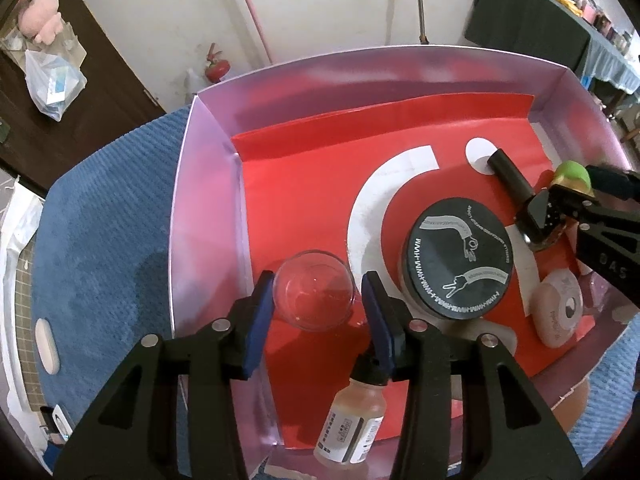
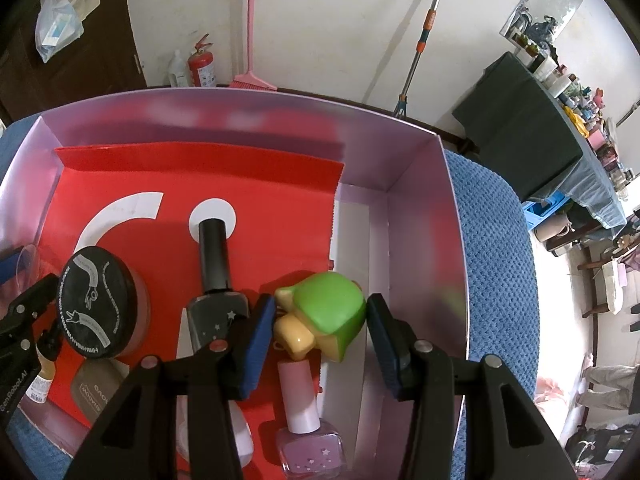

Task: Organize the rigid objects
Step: 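Lower the clear cup into the box with the left tool while the right tool lowers the turtle, then open both tools and withdraw them from the pink box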

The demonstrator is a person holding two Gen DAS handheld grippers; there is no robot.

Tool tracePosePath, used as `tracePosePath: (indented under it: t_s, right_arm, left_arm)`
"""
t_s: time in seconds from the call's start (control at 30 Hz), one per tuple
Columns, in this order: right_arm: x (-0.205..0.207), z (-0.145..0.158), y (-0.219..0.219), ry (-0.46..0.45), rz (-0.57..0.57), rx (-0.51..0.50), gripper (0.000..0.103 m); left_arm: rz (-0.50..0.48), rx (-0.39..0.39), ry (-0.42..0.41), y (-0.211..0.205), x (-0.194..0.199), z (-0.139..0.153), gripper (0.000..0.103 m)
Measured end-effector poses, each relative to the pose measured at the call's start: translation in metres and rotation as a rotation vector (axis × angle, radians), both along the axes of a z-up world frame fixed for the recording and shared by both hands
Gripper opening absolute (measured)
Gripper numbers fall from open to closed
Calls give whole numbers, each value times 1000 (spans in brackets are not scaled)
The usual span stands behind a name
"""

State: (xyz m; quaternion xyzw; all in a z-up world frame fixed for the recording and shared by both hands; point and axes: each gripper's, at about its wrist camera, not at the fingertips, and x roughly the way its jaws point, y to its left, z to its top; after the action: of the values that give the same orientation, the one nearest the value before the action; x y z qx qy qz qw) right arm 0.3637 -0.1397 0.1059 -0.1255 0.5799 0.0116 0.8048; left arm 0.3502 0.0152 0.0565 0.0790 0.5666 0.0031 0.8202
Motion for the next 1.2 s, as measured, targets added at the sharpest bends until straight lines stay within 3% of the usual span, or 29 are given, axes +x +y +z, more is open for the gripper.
tracePosePath:
  t_s: [0.57,0.77,0.9,0.97,1.2]
  right_arm:
    - [-9,11,-8,-34,7,24,63]
    - [-22,38,-11,-98,25,52,65]
    - [-38,63,-14,-158,41,63,67]
    - [-47,77,-18,-195,50,82,79]
    - [-88,120,-27,-316,89,127,84]
  left_arm:
    - [0,-64,-15,4,-23,15,46]
    - [-15,-112,-69,5,-38,37,46]
    - [-24,-148,-115,7,-54,54,52]
    - [-24,-173,-151,10,-64,64,57]
    - [-38,-209,-272,14,-87,98,61]
